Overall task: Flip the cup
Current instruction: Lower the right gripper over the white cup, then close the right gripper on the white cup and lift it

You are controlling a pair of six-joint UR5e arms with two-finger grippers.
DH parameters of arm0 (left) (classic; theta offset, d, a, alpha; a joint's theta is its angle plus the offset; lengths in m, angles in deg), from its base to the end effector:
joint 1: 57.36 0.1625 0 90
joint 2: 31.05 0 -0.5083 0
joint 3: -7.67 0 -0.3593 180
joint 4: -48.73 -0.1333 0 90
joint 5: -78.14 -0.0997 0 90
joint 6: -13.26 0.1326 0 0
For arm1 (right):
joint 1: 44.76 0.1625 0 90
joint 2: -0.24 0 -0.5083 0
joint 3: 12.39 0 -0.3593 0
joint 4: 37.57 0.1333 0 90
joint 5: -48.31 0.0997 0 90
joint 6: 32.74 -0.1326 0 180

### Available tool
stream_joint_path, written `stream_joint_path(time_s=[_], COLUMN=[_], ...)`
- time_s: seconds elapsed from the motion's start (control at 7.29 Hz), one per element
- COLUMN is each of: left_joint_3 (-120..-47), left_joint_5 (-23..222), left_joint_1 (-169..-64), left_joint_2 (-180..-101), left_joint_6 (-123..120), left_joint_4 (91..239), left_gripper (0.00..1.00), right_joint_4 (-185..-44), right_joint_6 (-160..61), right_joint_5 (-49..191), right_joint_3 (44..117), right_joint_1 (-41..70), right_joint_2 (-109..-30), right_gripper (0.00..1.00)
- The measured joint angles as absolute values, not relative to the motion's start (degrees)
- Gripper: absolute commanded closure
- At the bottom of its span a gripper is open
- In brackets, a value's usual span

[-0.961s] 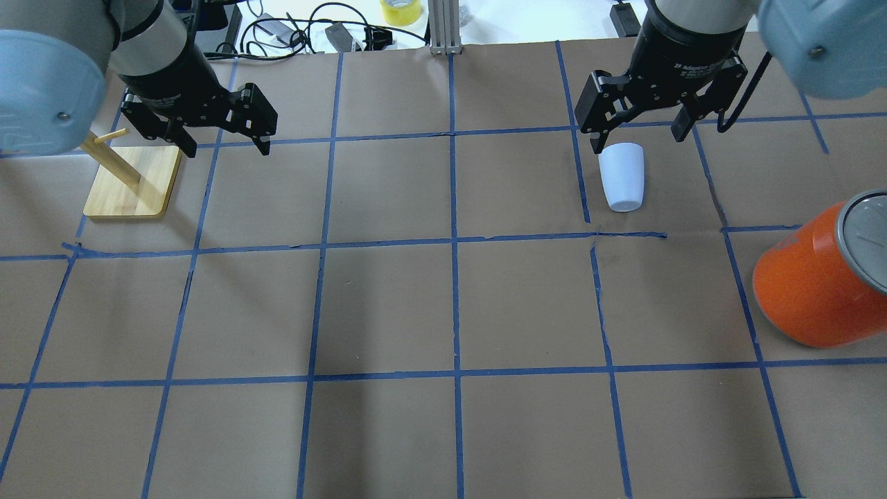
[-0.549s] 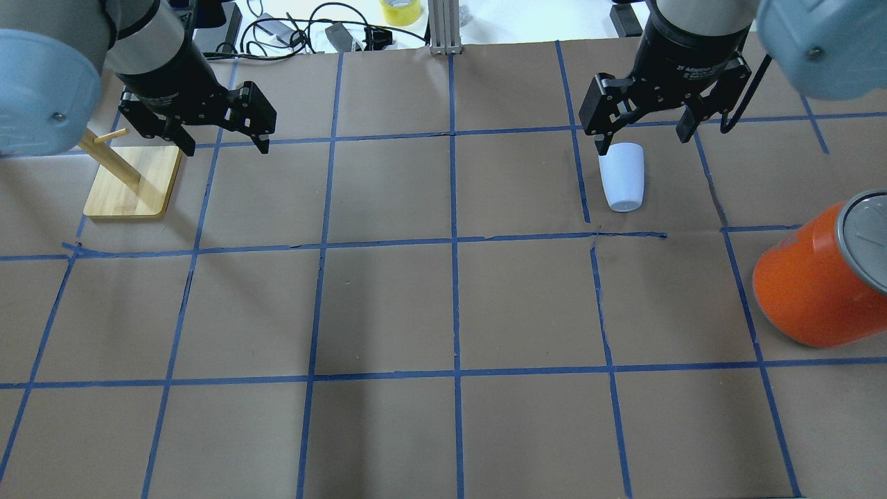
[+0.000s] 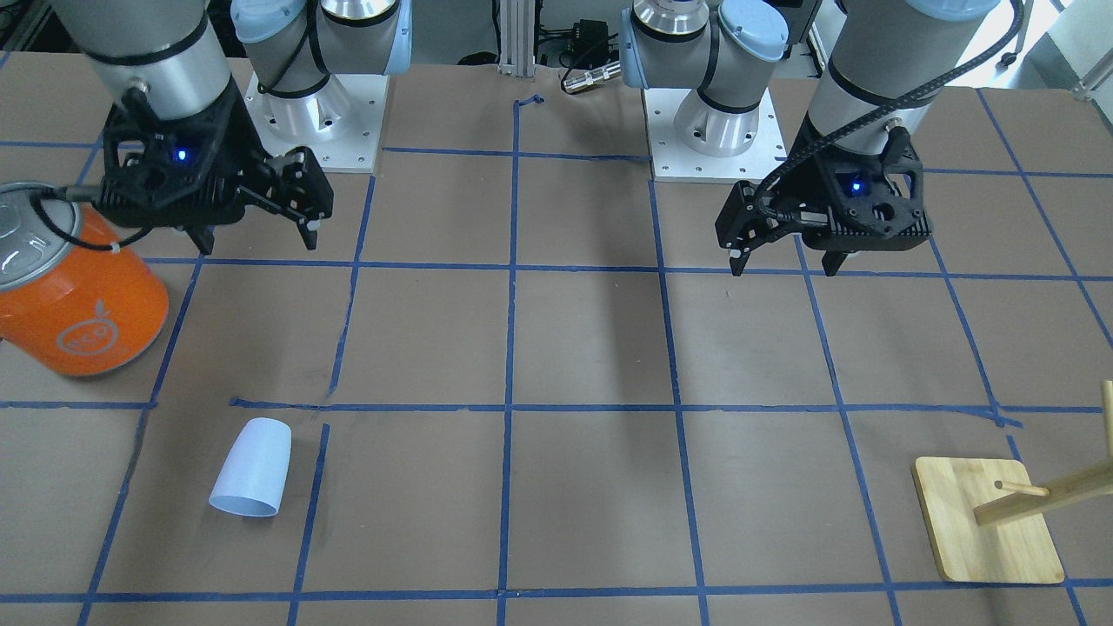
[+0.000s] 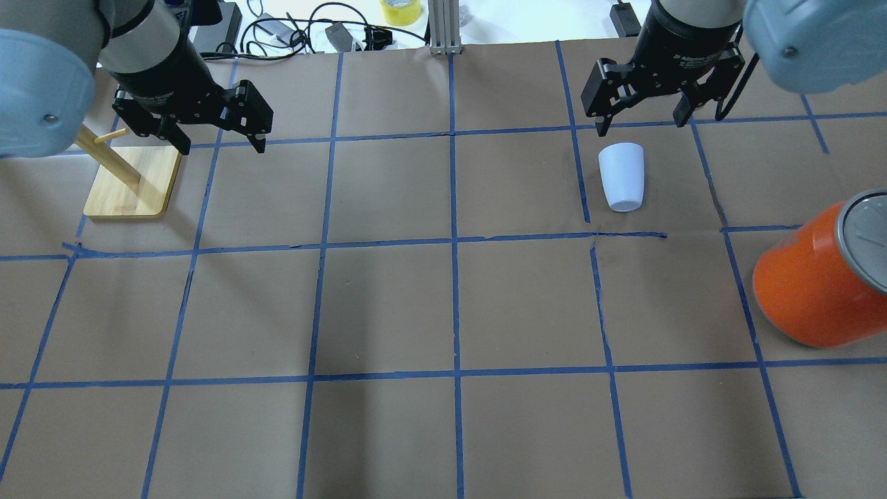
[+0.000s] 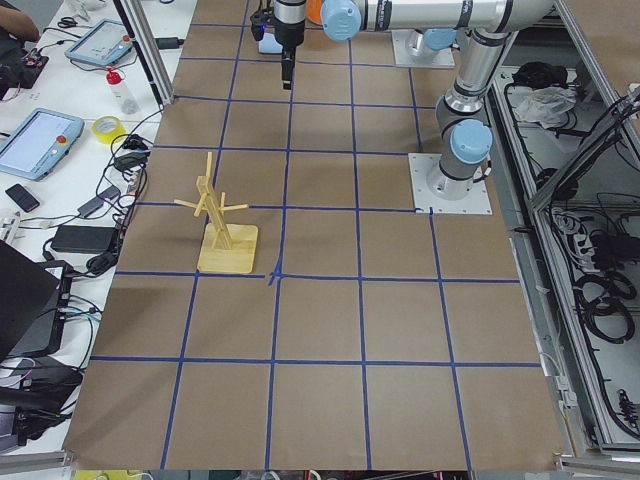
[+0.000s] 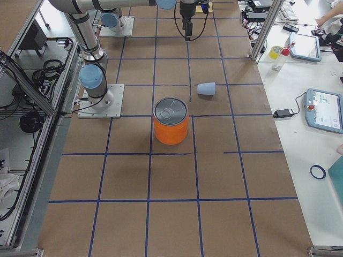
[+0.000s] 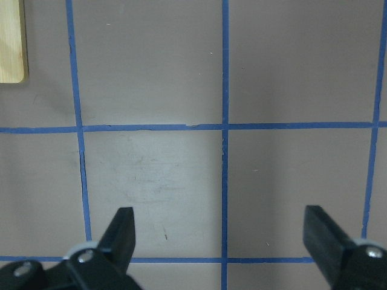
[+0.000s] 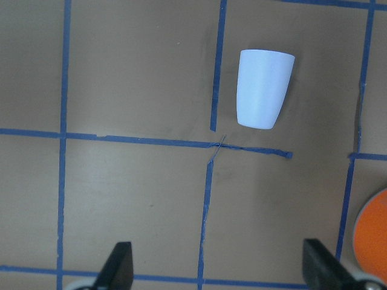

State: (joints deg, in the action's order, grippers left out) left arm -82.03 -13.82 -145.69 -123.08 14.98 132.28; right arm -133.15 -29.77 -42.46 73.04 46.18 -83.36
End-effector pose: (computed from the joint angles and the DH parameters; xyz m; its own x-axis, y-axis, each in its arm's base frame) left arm -0.1145 -0.4910 0.5358 -0.9993 -0.0020 -0.0365 0.0010 0.9967 -0.0812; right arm 0.1401 -0.5217 0.5304 -0.9976 -0.0672 0.0168 -0.0682 0.9956 -0.0646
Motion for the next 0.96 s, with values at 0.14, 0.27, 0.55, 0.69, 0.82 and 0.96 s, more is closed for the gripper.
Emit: stream_joint_path(time_s=[0.14, 0.27, 0.55, 0.69, 0.82, 0.96], left_joint_3=[-82.08, -82.12, -82.48, -82.84, -83.11, -83.3], left_joint_5=[-13.93, -14.02, -14.18, -14.17, -14.07, -13.96], left_joint_1=[-145.68, -145.64, -145.61, -145.61, -145.62, -145.65], left_joint_2=[-122.82, -122.7, -122.73, -122.73, -122.73, -122.7], left_joint_6=[15.05, 15.09, 15.22, 15.24, 15.2, 15.15], left_joint_4=[132.5, 132.6, 132.67, 132.62, 132.6, 132.56], left_gripper=[0.0, 0.0, 0.0, 0.0, 0.0, 0.0], right_joint_4=[-138.59, -144.19, -151.39, -153.69, -154.95, -155.39], right_joint_6=[-29.8, -29.76, -30.0, -31.16, -33.79, -36.19], right_joint_5=[-42.66, -42.78, -42.88, -42.81, -42.54, -42.25], right_joint_3=[73.04, 73.04, 73.15, 73.33, 73.84, 74.73], right_joint_1=[45.1, 43.56, 40.07, 39.19, 38.83, 38.76], right_joint_2=[-79.57, -75.31, -68.23, -65.47, -63.37, -62.2], right_gripper=[0.0, 0.0, 0.0, 0.0, 0.0, 0.0])
